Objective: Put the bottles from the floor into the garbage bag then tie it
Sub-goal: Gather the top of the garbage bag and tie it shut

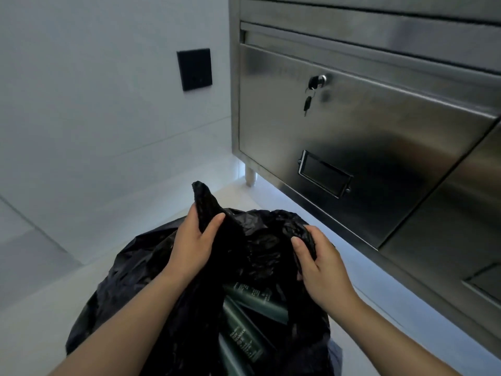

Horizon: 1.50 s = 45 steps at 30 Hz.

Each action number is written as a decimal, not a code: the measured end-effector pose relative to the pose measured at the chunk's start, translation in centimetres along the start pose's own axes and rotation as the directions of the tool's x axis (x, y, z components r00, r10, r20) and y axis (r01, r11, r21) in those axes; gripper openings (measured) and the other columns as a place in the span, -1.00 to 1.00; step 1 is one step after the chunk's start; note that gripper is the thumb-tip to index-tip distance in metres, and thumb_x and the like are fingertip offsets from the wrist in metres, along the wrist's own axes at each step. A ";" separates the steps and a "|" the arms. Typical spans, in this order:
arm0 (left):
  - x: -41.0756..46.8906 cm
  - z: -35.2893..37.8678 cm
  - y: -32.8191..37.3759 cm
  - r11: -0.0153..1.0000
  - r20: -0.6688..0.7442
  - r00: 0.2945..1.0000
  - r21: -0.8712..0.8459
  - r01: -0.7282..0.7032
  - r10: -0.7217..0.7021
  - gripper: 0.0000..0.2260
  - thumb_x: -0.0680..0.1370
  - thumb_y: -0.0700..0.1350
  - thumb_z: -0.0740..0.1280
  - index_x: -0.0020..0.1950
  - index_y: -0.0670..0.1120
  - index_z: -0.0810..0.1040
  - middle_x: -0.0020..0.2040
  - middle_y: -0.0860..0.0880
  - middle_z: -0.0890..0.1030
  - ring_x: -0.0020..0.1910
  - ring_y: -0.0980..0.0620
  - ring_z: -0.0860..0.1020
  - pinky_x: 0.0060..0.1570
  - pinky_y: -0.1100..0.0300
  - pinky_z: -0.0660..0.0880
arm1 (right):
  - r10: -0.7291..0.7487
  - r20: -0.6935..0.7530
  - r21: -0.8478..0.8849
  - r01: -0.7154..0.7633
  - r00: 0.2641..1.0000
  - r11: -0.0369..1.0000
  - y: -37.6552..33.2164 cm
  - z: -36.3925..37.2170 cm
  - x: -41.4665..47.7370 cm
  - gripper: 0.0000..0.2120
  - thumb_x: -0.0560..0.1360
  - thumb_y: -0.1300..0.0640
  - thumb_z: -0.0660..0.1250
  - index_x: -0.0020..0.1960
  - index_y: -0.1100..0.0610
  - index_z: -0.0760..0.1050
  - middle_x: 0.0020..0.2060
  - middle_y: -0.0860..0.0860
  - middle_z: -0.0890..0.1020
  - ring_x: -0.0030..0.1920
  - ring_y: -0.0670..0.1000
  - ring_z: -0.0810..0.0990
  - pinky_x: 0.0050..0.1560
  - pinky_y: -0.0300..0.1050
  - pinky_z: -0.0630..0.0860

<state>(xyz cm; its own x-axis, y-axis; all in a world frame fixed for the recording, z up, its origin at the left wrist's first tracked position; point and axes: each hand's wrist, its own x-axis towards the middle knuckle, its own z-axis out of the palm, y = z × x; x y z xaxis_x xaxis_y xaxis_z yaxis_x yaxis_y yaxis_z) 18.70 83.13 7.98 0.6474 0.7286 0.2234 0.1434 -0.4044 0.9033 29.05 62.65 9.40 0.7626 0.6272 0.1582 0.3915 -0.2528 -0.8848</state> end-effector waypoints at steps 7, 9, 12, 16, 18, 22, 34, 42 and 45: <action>-2.6 -1.3 12.3 0.949 -0.044 0.948 -0.021 -0.316 0.315 -0.58 0.56 0.29 -0.04 0.25 0.15 0.43 0.06 0.26 0.50 0.07 0.41 0.44 0.02 0.53 0.29 | -0.176 -0.035 0.018 0.177 0.984 0.984 -7.4 -6.5 2.8 -0.90 0.52 -0.11 0.15 0.00 -0.20 0.41 -0.07 -0.12 0.58 -0.03 -0.23 0.52 -0.06 -0.43 0.37; -3.0 -0.2 14.7 0.945 -0.081 0.943 -0.031 -0.325 0.322 -0.60 0.56 0.22 -0.03 0.12 0.12 0.53 -0.07 0.11 0.48 -0.03 0.25 0.46 -0.03 0.45 0.31 | -0.214 -0.032 0.061 0.215 0.976 0.975 -8.1 -7.4 3.0 -0.91 0.54 -0.06 0.17 -0.02 -0.23 0.42 -0.07 -0.13 0.58 -0.03 -0.24 0.52 -0.07 -0.47 0.36; -4.0 1.9 16.3 0.969 -0.080 0.968 -0.050 -0.242 0.238 -0.69 0.53 0.16 0.14 -0.11 0.02 0.59 -0.05 0.07 0.45 -0.02 0.21 0.48 0.01 0.38 0.34 | -0.251 -0.032 0.120 0.254 0.967 0.960 -7.9 -7.6 3.0 -0.91 0.54 -0.06 0.18 -0.03 -0.26 0.42 -0.05 -0.17 0.59 0.00 -0.27 0.52 -0.05 -0.49 0.36; -5.9 3.9 15.6 0.979 -0.101 0.981 -0.104 -0.176 0.166 -0.79 0.51 0.15 0.23 -0.18 0.09 0.57 -0.03 0.16 0.64 -0.03 0.24 0.56 -0.03 0.37 0.41 | -0.302 0.002 0.171 0.297 0.953 0.939 -6.8 -7.9 3.7 -0.90 0.56 -0.01 0.19 -0.05 -0.20 0.43 -0.10 -0.12 0.60 -0.06 -0.24 0.53 -0.09 -0.48 0.36; -7.0 4.5 15.3 0.986 -0.096 0.988 -0.106 -0.131 0.121 -0.81 0.57 0.08 0.22 -0.17 0.08 0.54 -0.17 0.09 0.67 -0.15 0.16 0.60 -0.10 0.30 0.45 | -0.310 0.033 0.188 0.299 0.950 0.936 -6.5 -8.2 3.8 -0.90 0.56 -0.01 0.18 -0.06 -0.21 0.41 -0.10 -0.15 0.58 -0.05 -0.29 0.50 -0.10 -0.51 0.34; -7.2 3.8 16.7 0.992 -0.155 0.980 -0.008 -0.128 0.126 -0.87 0.57 0.01 0.26 -0.18 0.12 0.44 -0.41 0.03 0.54 -0.38 0.01 0.50 -0.26 0.13 0.41 | -0.339 0.044 0.227 0.322 0.940 0.919 -8.4 -9.6 4.9 -0.95 0.54 -0.12 0.15 -0.06 -0.25 0.39 -0.15 -0.24 0.57 -0.10 -0.40 0.48 -0.12 -0.55 0.33; -4.6 0.7 32.8 0.883 -0.328 0.842 -0.045 -0.467 0.429 -0.94 0.50 0.03 0.33 -0.12 0.20 0.49 -0.28 0.08 0.59 -0.36 0.20 0.47 -0.32 0.42 0.36 | -0.634 -0.049 0.324 0.612 0.772 0.721 -21.1 -19.3 6.4 -0.82 0.53 -0.14 0.18 0.12 -0.22 0.41 -0.05 -0.38 0.57 0.00 -0.28 0.54 0.03 -0.36 0.42; -6.7 2.8 23.9 0.930 -0.368 0.905 -0.207 -0.302 0.212 -0.98 0.48 0.05 0.31 -0.13 0.19 0.49 -0.44 0.14 0.42 -0.46 0.14 0.34 -0.45 0.33 0.30 | -0.561 0.079 0.327 0.510 0.824 0.796 -12.7 -12.8 4.0 -0.75 0.46 -0.27 0.13 0.08 -0.24 0.40 -0.06 -0.29 0.60 0.00 -0.26 0.55 0.00 -0.43 0.41; -6.8 3.2 21.6 0.946 -0.264 0.953 -0.246 -0.213 0.146 -0.89 0.53 -0.03 0.33 -0.15 0.18 0.49 -0.30 0.09 0.50 -0.51 0.14 0.34 -0.47 0.35 0.32 | -0.570 0.128 0.231 0.535 0.811 0.813 -10.3 -11.0 3.5 -0.78 0.52 -0.16 0.16 0.13 -0.17 0.43 -0.05 -0.27 0.60 0.00 -0.26 0.54 -0.01 -0.41 0.41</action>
<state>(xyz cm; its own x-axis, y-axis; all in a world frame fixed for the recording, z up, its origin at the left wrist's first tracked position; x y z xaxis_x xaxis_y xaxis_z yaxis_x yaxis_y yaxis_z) 19.80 67.66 24.76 0.4404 0.7817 0.4416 -0.1865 -0.4015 0.8967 33.39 59.34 23.93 0.3296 0.7474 0.5768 0.6068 0.3003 -0.7359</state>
